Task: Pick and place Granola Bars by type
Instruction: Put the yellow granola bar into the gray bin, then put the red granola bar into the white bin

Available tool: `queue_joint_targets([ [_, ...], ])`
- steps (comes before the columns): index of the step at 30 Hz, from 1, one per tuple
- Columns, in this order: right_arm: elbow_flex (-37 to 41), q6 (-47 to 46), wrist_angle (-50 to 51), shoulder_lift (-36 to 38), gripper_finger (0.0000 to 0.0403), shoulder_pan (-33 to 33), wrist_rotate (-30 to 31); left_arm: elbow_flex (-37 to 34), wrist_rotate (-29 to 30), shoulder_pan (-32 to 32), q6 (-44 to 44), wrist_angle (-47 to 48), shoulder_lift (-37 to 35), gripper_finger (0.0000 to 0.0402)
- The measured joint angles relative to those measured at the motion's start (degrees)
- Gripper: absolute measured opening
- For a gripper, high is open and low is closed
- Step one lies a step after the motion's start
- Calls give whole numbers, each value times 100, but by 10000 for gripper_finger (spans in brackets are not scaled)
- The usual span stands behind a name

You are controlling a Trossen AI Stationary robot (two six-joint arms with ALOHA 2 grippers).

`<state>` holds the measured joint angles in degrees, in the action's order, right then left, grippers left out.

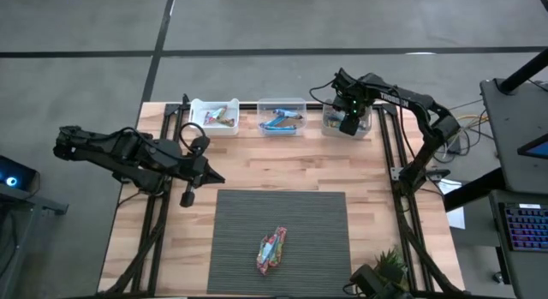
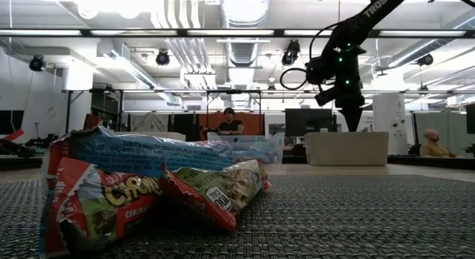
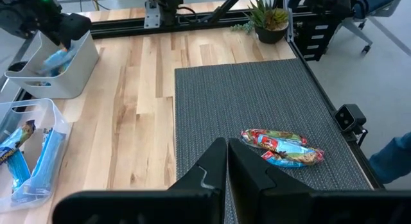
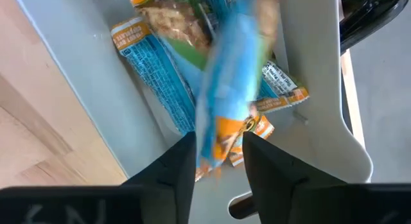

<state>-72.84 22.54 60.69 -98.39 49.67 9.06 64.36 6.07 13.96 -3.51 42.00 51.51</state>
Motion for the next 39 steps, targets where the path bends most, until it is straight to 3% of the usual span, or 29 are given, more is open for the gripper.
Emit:
queue_joint_targets([
  [11, 0, -147, 64, 36, 143, -3, 0, 0, 2, 1, 0, 1, 0, 0],
  [19, -17, -187, 189, 517, 74, -221, -19, 0, 2, 1, 2, 0, 0, 0],
  [25, -141, -517, 173, 1104, 14, -489, -586, 0, 2, 1, 4, -2, 0, 0],
  [33, -173, -1140, 156, 1849, 9, -1150, -987, 0, 2, 2, 4, -15, 0, 0],
  [39, -173, -1779, 118, 2397, 9, -2108, -1104, 0, -1, 15, 5, -259, 2, 0],
])
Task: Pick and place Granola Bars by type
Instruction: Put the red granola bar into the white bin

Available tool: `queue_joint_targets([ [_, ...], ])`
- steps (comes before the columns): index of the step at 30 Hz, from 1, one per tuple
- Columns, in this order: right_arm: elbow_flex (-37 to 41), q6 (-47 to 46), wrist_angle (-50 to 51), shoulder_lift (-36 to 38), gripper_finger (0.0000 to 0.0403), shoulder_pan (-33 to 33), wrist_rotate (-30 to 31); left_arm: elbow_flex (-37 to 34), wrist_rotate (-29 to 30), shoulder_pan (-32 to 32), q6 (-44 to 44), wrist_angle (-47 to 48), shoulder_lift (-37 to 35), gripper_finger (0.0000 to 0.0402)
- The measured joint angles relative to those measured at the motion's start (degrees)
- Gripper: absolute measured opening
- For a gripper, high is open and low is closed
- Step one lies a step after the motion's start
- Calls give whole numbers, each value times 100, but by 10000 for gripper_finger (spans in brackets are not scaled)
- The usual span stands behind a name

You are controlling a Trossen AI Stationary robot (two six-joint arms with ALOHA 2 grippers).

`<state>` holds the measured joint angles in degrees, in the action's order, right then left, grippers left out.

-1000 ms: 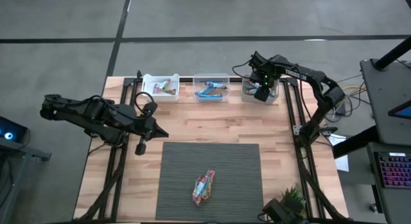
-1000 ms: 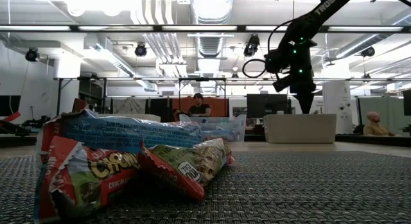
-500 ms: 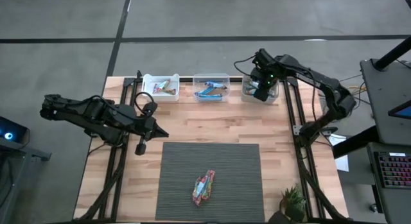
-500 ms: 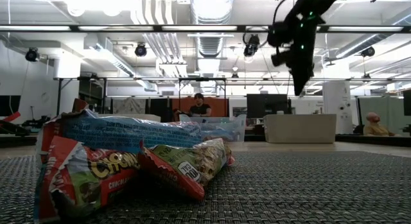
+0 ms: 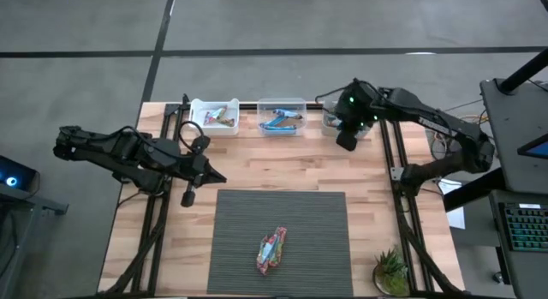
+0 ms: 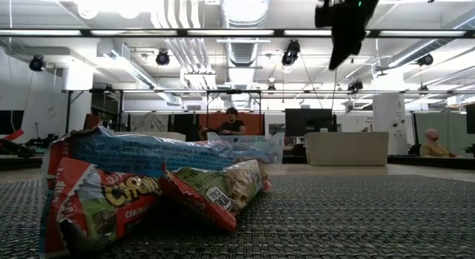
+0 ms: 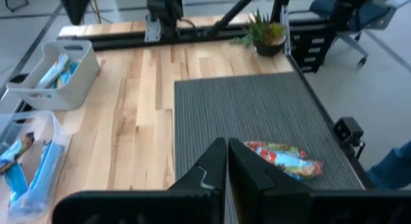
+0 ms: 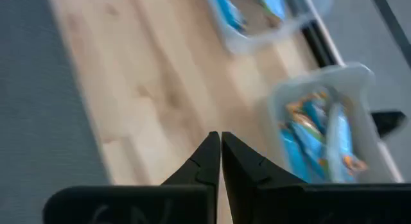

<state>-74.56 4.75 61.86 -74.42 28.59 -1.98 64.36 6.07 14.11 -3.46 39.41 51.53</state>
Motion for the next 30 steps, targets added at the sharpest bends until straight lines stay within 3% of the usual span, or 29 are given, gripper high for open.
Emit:
queue_joint_targets([
  [8, 0, -1215, -467, 465, 9, -1527, 0, 1, -119, 2, 2, -573, 73, 0],
  [16, -2, -1698, -1837, 472, 9, -2851, 0, 0, -406, 3, -15, -951, 216, 0],
  [23, -4, -1789, -2897, 348, 9, -3571, 16, 0, -451, 4, -164, -950, 271, 0],
  [30, -4, -1835, -3265, 226, 9, -3931, 66, 0, -531, 81, -181, -982, 271, 0],
])
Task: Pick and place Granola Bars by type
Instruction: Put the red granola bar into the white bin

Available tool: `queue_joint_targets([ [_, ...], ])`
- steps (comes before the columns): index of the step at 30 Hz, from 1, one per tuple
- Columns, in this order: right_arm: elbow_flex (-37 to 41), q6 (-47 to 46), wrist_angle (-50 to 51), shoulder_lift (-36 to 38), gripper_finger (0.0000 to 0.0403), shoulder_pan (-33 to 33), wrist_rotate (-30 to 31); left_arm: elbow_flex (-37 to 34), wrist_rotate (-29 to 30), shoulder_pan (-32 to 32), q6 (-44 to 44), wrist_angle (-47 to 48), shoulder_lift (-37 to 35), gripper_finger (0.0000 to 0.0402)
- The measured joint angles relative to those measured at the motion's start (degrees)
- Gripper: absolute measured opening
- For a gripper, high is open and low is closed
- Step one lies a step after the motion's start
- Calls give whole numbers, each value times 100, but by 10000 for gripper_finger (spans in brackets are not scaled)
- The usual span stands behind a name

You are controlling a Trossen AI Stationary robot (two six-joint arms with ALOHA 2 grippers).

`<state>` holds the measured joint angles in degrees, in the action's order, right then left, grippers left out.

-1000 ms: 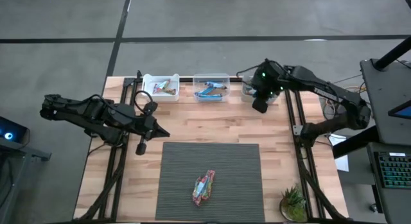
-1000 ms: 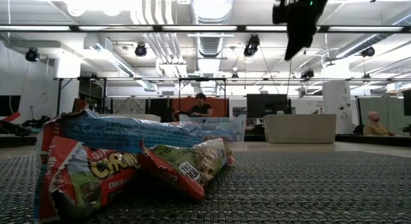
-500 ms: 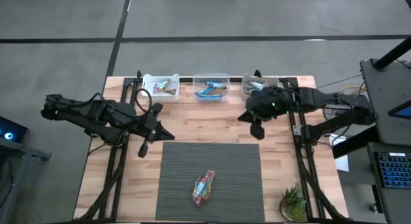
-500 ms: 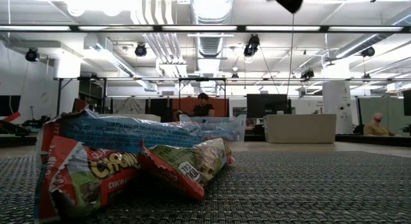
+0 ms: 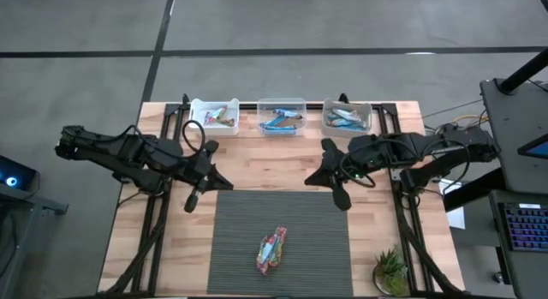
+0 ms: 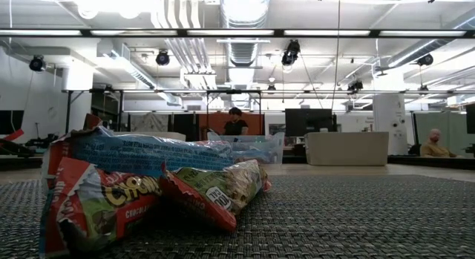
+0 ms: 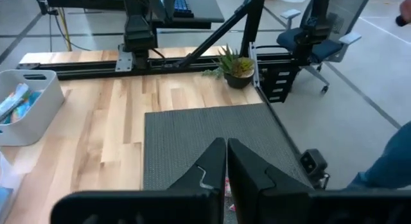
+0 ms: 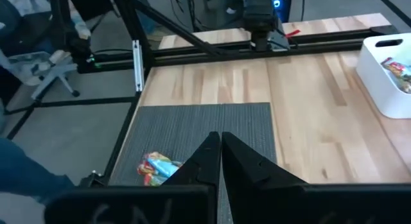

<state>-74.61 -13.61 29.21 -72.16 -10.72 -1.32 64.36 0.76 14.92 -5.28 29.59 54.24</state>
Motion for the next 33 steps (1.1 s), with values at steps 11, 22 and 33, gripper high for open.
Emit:
queue_joint_targets([
  [11, 2, -235, 45, -13, 9, -59, 1, 52, -47, 30, -1298, -10, 101, 14],
  [22, 2, -339, 57, -13, 9, -80, 1, 52, -180, 30, -1436, -45, 382, 115],
  [33, 2, -300, 91, -13, 9, -79, 1, 99, -536, 58, -1446, -311, 812, 140],
])
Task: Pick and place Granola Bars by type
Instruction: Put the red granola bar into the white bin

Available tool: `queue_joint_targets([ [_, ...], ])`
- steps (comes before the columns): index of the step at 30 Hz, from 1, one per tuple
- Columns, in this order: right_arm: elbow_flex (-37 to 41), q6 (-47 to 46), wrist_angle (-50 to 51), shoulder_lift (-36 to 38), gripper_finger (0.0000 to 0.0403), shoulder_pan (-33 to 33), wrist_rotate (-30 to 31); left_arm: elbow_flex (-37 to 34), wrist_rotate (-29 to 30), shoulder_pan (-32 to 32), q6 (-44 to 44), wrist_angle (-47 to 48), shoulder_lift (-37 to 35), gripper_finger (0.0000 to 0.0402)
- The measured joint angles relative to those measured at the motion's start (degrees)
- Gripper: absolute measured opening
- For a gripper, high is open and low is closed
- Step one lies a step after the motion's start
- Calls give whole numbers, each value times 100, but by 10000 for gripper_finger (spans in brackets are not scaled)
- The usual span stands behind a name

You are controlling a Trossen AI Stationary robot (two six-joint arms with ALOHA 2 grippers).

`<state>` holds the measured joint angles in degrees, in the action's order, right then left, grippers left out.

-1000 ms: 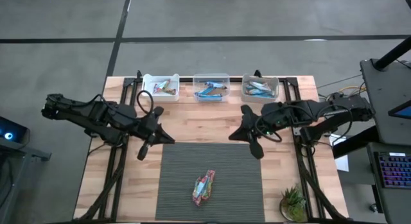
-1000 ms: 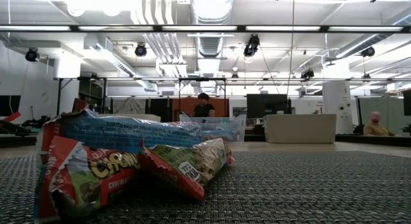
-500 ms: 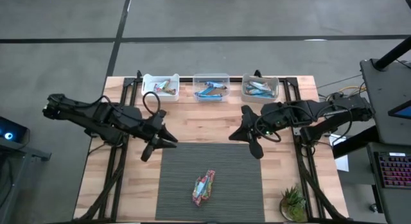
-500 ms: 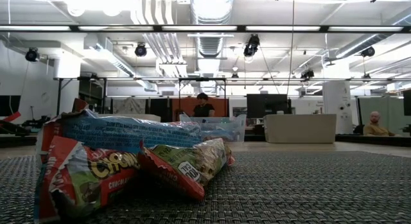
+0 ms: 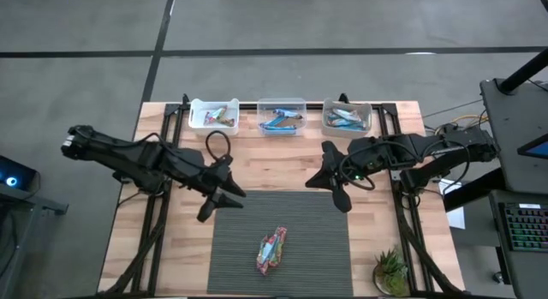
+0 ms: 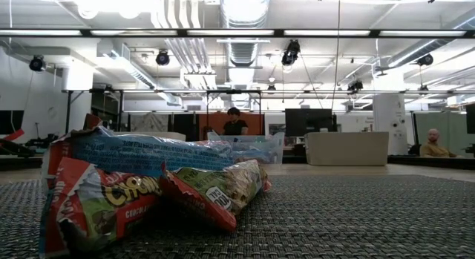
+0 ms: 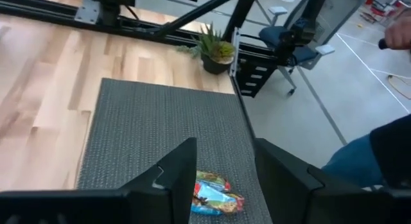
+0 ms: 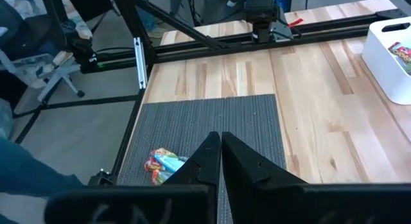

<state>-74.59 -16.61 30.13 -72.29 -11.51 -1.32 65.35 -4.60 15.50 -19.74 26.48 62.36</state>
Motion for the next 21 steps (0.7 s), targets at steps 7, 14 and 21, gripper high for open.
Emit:
queue_joint_targets([
  [7, 0, -46, 338, 0, 9, 0, 2, 399, -93, 251, 89, 6, 428, 140],
  [14, 0, -38, 444, 0, 9, 0, 23, 934, -98, 625, -31, 583, 910, 140],
  [21, 0, 66, 574, 0, 9, 4, 155, 1328, -104, 915, -274, 792, 1404, 140],
])
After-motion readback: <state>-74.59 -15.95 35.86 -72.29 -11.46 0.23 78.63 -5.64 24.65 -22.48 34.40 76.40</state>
